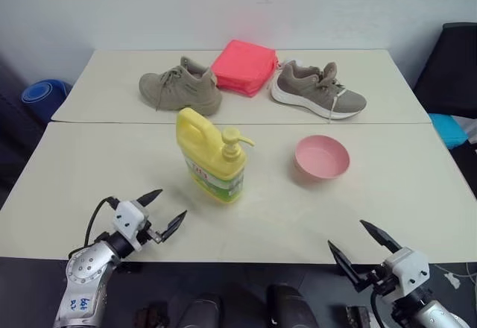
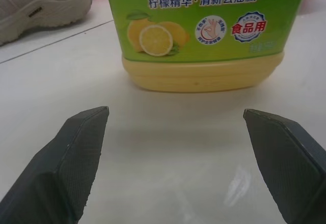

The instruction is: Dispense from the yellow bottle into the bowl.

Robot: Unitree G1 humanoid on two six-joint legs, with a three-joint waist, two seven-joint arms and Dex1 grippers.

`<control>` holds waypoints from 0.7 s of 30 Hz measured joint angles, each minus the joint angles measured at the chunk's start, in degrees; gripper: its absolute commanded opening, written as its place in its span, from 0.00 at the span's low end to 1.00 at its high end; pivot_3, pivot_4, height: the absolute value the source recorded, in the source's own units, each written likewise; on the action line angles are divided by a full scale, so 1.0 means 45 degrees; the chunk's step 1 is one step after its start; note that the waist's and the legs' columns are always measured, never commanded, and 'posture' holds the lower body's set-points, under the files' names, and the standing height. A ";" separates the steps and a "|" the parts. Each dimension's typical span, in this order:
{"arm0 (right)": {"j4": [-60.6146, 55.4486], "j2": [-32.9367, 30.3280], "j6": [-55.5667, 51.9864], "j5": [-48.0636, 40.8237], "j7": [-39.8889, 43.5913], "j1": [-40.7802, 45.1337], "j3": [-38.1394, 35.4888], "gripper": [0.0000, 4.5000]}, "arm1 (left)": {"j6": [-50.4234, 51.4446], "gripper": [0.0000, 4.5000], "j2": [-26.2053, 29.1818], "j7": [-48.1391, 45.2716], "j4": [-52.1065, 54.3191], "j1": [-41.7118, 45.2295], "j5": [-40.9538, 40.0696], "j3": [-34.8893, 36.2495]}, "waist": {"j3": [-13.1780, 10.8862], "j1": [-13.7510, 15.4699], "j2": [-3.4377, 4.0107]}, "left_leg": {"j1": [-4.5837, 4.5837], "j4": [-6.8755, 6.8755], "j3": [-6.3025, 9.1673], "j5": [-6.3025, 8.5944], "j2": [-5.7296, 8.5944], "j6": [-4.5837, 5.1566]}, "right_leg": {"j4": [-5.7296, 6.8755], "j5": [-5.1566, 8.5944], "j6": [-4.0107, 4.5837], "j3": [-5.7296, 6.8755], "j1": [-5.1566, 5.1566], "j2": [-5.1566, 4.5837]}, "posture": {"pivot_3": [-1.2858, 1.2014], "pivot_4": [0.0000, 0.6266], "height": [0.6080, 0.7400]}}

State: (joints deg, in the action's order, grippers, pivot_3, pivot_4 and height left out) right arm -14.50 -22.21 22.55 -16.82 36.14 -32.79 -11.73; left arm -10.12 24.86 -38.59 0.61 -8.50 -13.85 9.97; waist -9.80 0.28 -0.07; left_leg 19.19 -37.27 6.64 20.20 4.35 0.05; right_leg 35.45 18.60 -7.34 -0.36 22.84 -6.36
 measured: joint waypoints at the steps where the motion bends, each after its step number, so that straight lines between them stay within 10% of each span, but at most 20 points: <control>1: 0.0028 0.0024 0.0027 0.0000 -0.0002 0.0027 -0.0001 1.00 | 0.0100 1.00 0.0027 -0.0035 0.0123 -0.0079 0.0000 -0.0043 | 0.0000 0.0001 0.0000 | 0.0001 -0.0002 0.0000 0.0000 0.0000 0.0000 | 0.0000 0.0000 0.0000 0.0000 0.0000 0.0000 | 0.52 0.24 1.00; 10: -0.0015 -0.1770 -0.2293 -0.0862 0.0606 0.3199 0.0060 1.00 | 0.5147 1.00 0.3159 -0.3519 0.3035 0.0545 -0.4730 0.0346 | -0.0038 -0.0077 0.0033 | 0.0003 -0.0018 0.0008 -0.0002 -0.0010 0.0000 | 0.0014 -0.0012 0.0026 0.0006 -0.0001 -0.0005 | 0.52 0.24 1.00; 21: 0.2829 -0.2880 -0.6782 0.0012 0.1184 0.9609 0.2210 1.00 | 0.5731 1.00 0.3524 -0.4377 0.3805 0.1806 -0.4849 -0.0079 | -0.0052 -0.0060 0.0042 | 0.0032 -0.0014 0.0010 -0.0005 -0.0013 -0.0006 | -0.0017 -0.0009 0.0032 0.0022 0.0019 0.0006 | 0.52 0.24 1.00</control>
State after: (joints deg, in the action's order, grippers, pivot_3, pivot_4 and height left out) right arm -1.77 -35.17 -7.97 -16.77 41.47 10.45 -1.79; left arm 15.67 40.72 -58.29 17.74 -0.37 -35.67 9.61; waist -10.03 0.01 0.12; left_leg 19.33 -37.34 6.69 20.17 4.29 0.02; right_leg 35.37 18.56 -7.19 -0.26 22.92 -6.33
